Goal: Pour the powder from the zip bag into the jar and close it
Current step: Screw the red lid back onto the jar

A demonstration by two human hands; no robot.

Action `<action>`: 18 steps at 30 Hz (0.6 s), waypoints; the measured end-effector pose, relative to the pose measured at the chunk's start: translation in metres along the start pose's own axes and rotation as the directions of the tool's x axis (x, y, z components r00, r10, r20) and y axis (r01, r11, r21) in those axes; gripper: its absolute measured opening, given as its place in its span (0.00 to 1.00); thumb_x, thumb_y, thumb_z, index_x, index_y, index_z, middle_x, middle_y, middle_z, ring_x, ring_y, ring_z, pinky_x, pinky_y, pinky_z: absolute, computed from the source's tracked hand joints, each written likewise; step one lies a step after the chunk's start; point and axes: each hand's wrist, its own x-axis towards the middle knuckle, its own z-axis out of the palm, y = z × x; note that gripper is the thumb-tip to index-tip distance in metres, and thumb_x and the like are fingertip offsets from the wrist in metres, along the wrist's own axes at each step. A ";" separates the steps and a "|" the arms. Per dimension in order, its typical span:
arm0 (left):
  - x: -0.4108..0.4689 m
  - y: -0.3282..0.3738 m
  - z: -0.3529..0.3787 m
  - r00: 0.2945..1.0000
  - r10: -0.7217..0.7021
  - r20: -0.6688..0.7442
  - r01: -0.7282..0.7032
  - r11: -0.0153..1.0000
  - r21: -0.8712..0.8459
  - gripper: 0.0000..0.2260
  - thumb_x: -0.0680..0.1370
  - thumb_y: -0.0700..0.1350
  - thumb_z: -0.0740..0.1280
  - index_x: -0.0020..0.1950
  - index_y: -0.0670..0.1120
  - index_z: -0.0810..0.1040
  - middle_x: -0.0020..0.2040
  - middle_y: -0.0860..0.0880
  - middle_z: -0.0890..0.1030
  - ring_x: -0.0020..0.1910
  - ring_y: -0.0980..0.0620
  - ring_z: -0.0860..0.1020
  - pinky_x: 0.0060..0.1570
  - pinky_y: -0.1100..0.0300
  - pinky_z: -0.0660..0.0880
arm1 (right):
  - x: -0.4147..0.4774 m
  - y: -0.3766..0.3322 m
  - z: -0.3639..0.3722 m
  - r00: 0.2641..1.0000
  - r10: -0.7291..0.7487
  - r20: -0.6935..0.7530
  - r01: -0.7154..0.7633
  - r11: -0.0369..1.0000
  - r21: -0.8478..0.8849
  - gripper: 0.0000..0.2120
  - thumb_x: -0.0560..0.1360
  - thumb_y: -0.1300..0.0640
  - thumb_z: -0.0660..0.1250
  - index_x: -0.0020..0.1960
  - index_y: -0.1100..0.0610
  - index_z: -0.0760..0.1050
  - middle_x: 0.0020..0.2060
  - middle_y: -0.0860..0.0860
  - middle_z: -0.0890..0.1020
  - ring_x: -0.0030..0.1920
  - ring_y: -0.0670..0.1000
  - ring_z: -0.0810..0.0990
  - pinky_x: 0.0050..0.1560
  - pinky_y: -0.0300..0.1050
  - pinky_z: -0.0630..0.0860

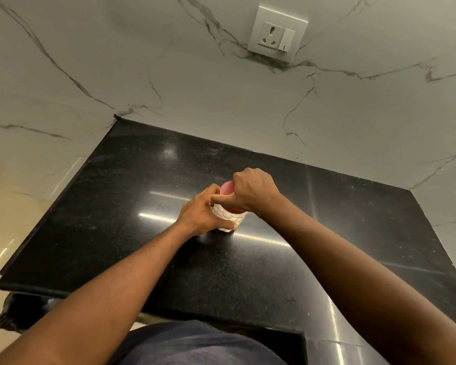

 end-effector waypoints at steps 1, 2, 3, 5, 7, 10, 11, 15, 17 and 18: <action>0.000 0.000 0.000 1.000 0.000 -0.006 0.000 1.000 -0.009 0.36 0.58 0.66 0.81 0.60 0.62 0.70 0.58 0.59 0.82 0.59 0.50 0.81 0.56 0.40 0.81 | 0.000 -0.003 0.000 1.000 0.026 -0.008 -0.026 1.000 -0.007 0.42 0.69 0.17 0.56 0.41 0.57 0.80 0.29 0.50 0.78 0.30 0.49 0.77 0.29 0.41 0.69; 0.000 -0.001 0.000 1.000 -0.001 -0.009 0.000 1.000 -0.011 0.35 0.58 0.66 0.81 0.59 0.62 0.70 0.58 0.59 0.82 0.59 0.50 0.81 0.56 0.40 0.81 | 0.001 -0.003 0.000 0.999 0.034 0.003 -0.034 0.999 -0.005 0.43 0.69 0.17 0.55 0.43 0.57 0.80 0.31 0.51 0.79 0.31 0.49 0.78 0.30 0.41 0.71; 0.000 -0.001 0.000 1.000 0.002 -0.008 -0.002 1.000 -0.005 0.35 0.58 0.66 0.81 0.60 0.62 0.69 0.58 0.59 0.82 0.59 0.50 0.81 0.56 0.40 0.81 | 0.002 -0.001 -0.001 0.999 0.020 0.031 -0.020 1.000 0.010 0.44 0.69 0.17 0.55 0.51 0.57 0.81 0.38 0.52 0.83 0.35 0.51 0.80 0.34 0.43 0.74; 0.001 -0.001 0.001 1.000 0.009 0.001 -0.009 1.000 0.016 0.38 0.59 0.67 0.81 0.63 0.61 0.69 0.62 0.57 0.81 0.60 0.51 0.80 0.58 0.41 0.80 | 0.002 0.004 -0.007 0.987 -0.075 0.140 0.063 0.995 0.083 0.45 0.68 0.20 0.62 0.72 0.50 0.73 0.61 0.54 0.81 0.55 0.56 0.82 0.49 0.50 0.78; 0.000 -0.002 0.002 1.000 0.000 -0.011 0.000 1.000 0.025 0.44 0.58 0.68 0.81 0.69 0.61 0.67 0.67 0.55 0.80 0.63 0.52 0.78 0.62 0.44 0.78 | 0.000 0.007 -0.015 0.934 -0.244 0.262 0.205 0.965 0.166 0.43 0.68 0.33 0.75 0.78 0.42 0.64 0.73 0.53 0.71 0.67 0.58 0.76 0.58 0.52 0.76; 0.000 -0.003 0.003 1.000 -0.007 -0.026 0.008 1.000 0.017 0.44 0.56 0.69 0.82 0.67 0.65 0.67 0.66 0.58 0.80 0.63 0.51 0.80 0.61 0.45 0.79 | 0.001 0.009 -0.016 0.926 -0.306 0.223 0.298 0.952 0.071 0.35 0.69 0.44 0.79 0.74 0.42 0.72 0.66 0.52 0.77 0.60 0.55 0.79 0.47 0.44 0.76; 0.000 -0.003 0.004 1.000 -0.008 -0.028 0.009 1.000 0.018 0.42 0.56 0.69 0.82 0.65 0.66 0.67 0.64 0.59 0.81 0.62 0.51 0.81 0.60 0.44 0.80 | 0.003 0.009 -0.015 0.956 -0.251 0.153 0.249 0.968 0.034 0.28 0.71 0.39 0.75 0.68 0.46 0.77 0.60 0.52 0.82 0.53 0.53 0.82 0.42 0.42 0.74; 0.001 -0.003 0.003 1.000 -0.019 -0.020 0.019 1.000 0.001 0.40 0.56 0.69 0.81 0.63 0.67 0.68 0.59 0.62 0.81 0.58 0.53 0.81 0.58 0.43 0.81 | 0.005 0.003 -0.009 0.994 0.108 0.014 -0.108 0.994 -0.033 0.34 0.81 0.29 0.52 0.36 0.57 0.74 0.29 0.51 0.76 0.28 0.50 0.74 0.28 0.40 0.63; 0.000 -0.004 0.003 0.999 -0.023 -0.022 0.023 1.000 -0.001 0.38 0.56 0.69 0.81 0.60 0.66 0.68 0.58 0.62 0.82 0.56 0.55 0.82 0.58 0.43 0.81 | 0.007 0.007 -0.007 0.992 0.124 -0.007 -0.124 0.991 -0.045 0.30 0.84 0.36 0.52 0.41 0.58 0.78 0.30 0.51 0.77 0.30 0.51 0.75 0.30 0.42 0.65; 0.000 -0.004 0.003 0.999 -0.023 -0.028 0.023 1.000 -0.005 0.38 0.56 0.69 0.82 0.60 0.65 0.68 0.58 0.61 0.82 0.56 0.55 0.82 0.58 0.43 0.81 | 0.006 0.012 -0.008 0.998 0.059 0.017 -0.059 0.998 -0.002 0.25 0.84 0.39 0.55 0.48 0.57 0.81 0.38 0.53 0.82 0.36 0.52 0.79 0.34 0.43 0.70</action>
